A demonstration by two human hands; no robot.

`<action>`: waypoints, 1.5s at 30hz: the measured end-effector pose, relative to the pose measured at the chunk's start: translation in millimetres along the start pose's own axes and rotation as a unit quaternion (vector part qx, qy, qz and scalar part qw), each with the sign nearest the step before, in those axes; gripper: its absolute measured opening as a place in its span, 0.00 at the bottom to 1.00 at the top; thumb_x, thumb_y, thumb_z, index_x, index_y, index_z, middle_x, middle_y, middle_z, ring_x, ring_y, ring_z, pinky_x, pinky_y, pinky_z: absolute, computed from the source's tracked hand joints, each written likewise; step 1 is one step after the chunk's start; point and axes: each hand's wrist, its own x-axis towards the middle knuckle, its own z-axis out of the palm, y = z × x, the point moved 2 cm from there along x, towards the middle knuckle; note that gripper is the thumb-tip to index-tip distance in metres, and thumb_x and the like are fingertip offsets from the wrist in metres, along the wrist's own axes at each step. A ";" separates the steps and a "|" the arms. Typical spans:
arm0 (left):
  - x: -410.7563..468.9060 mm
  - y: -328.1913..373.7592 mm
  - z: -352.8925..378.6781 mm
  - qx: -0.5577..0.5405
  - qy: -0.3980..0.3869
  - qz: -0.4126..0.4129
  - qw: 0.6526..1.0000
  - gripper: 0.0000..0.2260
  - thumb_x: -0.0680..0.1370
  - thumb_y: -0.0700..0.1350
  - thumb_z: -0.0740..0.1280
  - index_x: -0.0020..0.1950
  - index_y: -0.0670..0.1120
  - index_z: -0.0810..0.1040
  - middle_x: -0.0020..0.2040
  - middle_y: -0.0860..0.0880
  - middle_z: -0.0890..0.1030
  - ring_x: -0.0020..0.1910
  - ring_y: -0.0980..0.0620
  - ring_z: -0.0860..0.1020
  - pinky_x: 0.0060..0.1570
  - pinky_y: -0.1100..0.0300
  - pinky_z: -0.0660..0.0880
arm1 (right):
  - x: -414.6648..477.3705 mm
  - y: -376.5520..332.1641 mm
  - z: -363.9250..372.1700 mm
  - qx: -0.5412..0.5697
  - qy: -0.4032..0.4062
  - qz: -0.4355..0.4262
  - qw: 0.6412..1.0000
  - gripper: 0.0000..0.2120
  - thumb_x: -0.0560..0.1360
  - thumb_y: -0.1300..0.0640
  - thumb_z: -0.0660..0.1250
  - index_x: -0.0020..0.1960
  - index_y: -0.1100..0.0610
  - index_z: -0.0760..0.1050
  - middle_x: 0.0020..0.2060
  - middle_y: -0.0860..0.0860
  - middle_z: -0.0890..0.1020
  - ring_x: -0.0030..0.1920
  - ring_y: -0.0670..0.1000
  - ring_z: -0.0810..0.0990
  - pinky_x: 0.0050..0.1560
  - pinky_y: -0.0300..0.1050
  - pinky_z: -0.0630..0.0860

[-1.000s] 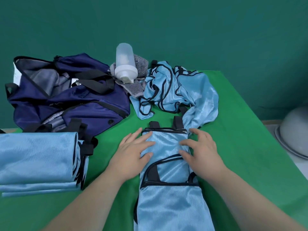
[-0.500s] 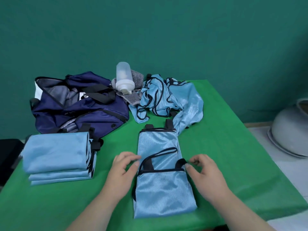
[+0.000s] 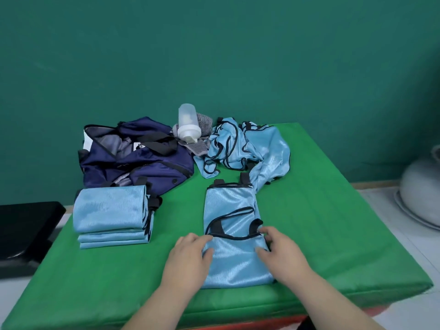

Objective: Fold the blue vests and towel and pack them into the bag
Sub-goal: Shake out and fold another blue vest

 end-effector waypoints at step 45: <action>73.6 18.4 -39.4 -0.324 0.105 -0.016 0.940 0.19 0.76 0.36 0.72 0.57 0.59 0.79 0.51 0.52 0.77 0.43 0.58 0.75 0.45 0.74 0.71 | 66.4 -48.5 -32.4 0.349 0.160 -0.005 0.924 0.13 0.74 0.66 0.68 0.43 0.50 0.68 0.29 0.51 0.67 0.24 0.47 0.58 0.24 0.39 0.57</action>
